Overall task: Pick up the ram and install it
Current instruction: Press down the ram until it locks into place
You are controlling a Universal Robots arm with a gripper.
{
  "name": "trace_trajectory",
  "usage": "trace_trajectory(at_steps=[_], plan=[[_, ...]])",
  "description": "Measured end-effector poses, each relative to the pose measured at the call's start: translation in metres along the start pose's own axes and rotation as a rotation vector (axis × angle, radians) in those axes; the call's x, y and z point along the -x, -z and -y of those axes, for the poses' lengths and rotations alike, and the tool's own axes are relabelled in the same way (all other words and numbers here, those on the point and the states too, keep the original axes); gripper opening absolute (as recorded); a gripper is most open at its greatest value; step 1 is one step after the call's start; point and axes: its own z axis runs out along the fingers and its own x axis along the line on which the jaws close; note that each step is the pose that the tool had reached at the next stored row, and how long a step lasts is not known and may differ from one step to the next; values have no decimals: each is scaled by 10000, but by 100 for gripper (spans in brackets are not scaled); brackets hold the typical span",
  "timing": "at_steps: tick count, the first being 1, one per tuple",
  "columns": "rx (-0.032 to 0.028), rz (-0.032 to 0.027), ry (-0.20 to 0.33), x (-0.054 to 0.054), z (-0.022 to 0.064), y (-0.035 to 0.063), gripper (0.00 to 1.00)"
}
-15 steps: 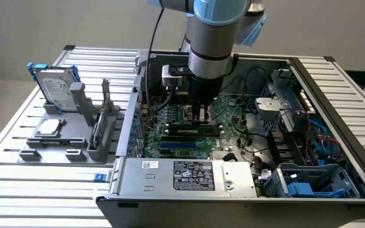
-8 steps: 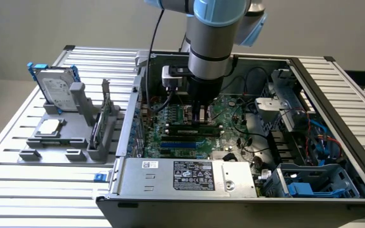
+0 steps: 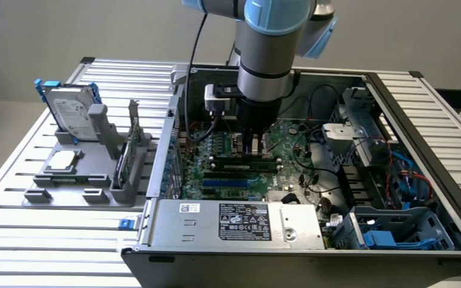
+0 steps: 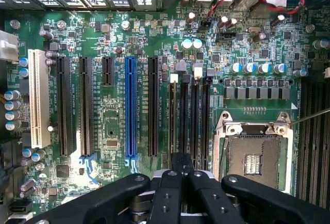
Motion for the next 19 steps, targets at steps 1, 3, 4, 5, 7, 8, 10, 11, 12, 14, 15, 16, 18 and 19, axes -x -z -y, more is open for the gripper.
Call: trace_trajectory(at_steps=[1,3,4,5,7,8,10,11,12,14,15,16,18,19], plan=[[-1,2,0,1,0,0,11],[1,25,-1,6,1,38,11],[17,11,-1,5,-1,81,11],[27,3,0,3,-3,121,11],[45,2,1,5,-4,194,11],[57,3,1,5,-5,227,11],[84,1,2,6,-6,284,11],[98,1,2,7,-7,308,11],[110,1,1,7,-7,320,11],[109,3,1,7,-7,320,11],[109,3,1,7,-7,320,11],[109,3,1,7,-7,321,11],[110,1,1,7,-7,321,11],[110,1,1,7,-7,321,11]])
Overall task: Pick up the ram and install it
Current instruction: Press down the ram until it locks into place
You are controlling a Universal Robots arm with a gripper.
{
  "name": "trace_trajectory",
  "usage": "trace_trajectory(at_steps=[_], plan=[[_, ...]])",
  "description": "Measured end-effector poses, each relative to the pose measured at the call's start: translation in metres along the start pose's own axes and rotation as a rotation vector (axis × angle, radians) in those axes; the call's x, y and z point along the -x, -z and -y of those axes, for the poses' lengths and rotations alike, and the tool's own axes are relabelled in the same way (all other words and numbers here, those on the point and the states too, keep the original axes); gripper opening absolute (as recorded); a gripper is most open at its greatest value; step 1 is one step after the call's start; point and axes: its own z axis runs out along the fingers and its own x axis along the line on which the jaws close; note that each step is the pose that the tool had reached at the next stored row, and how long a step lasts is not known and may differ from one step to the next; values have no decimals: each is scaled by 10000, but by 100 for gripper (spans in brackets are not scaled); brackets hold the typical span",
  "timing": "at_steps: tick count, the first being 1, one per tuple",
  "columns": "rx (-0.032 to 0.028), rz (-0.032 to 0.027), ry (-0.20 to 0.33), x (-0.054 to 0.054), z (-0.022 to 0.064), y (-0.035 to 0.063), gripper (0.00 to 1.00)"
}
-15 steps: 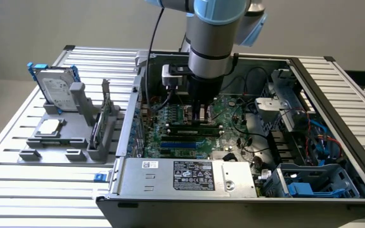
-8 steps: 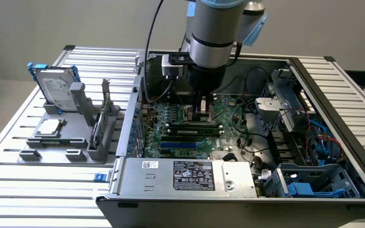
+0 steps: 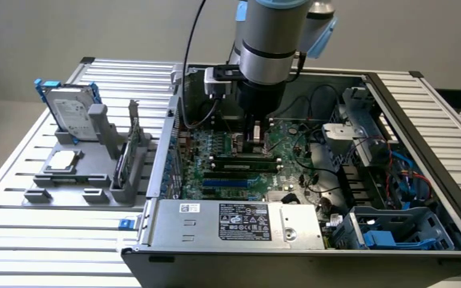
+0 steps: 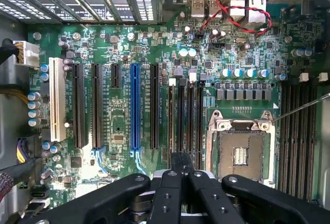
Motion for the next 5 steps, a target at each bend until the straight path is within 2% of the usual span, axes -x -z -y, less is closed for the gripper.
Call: trace_trajectory(at_steps=[5], plan=[[0,0,1,0,0,0,11]])
